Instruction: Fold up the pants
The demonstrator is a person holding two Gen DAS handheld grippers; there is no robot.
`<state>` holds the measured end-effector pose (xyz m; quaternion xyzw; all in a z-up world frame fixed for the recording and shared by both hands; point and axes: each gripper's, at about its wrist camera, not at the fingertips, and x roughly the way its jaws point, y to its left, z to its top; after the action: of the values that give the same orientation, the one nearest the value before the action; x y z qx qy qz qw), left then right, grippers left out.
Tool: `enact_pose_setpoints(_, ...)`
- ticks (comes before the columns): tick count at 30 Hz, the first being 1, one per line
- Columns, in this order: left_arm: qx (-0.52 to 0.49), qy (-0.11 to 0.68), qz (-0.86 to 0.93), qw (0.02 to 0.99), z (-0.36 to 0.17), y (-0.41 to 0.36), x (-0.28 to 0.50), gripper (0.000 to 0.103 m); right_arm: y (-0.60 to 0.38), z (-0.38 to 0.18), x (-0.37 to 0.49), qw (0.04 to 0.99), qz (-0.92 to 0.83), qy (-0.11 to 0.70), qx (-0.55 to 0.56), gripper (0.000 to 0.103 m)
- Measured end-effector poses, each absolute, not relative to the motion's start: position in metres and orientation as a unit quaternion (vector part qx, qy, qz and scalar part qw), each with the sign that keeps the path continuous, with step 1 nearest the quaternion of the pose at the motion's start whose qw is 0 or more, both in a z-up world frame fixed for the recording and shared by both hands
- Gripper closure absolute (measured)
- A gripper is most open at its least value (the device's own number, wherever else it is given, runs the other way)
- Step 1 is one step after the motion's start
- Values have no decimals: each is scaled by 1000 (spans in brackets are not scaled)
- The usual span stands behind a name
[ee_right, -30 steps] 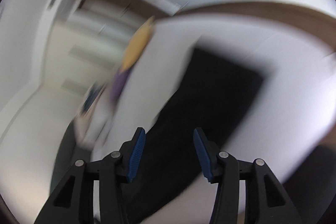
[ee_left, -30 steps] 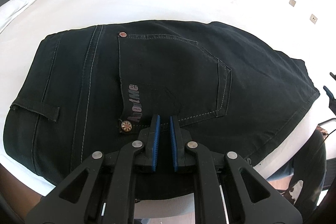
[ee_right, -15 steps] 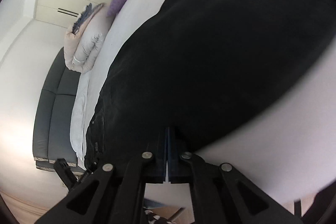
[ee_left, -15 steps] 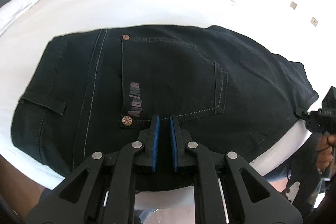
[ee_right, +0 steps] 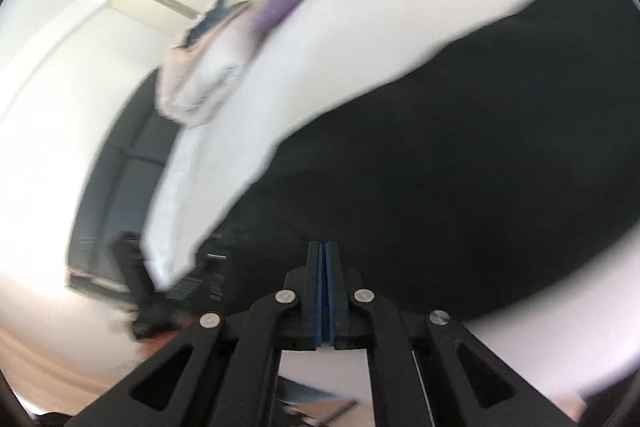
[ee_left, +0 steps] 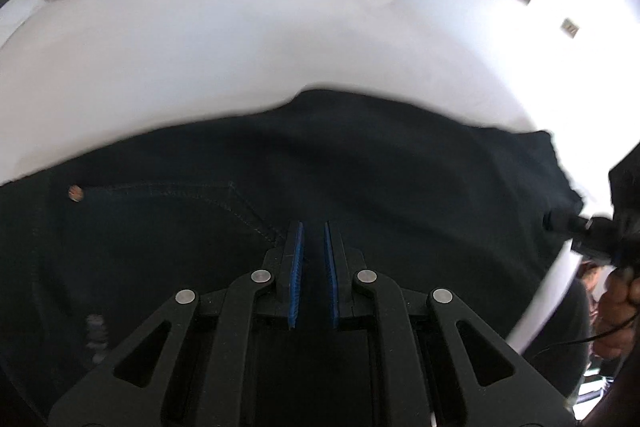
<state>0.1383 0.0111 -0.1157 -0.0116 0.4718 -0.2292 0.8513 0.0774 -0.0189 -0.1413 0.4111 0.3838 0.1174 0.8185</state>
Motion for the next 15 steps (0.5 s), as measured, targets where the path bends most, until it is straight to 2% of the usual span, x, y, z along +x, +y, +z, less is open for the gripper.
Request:
enact_pose_setpoints(1, -7, 486, -223, 845, -127, 12, 141, 93, -15, -148, 89, 810, 114, 393, 420, 95)
enact_pose_setpoints(5, -32, 475, -239, 846, -134, 28, 134, 93, 7, -183, 131, 796, 131, 434, 401, 95)
enact_pose_setpoints(6, -33, 476, -234, 847, -135, 30, 133, 93, -1, -198, 136, 788, 123, 439, 413, 103)
enact_pose_setpoints(10, -59, 475, -238, 845, -138, 46, 127, 93, -58, -202, 132, 793, 87, 383, 465, 103)
enact_pose_setpoints(15, -64, 468, -236, 849, -148, 55, 130, 93, -198, -202, 91, 799, -32, 290, 525, 103)
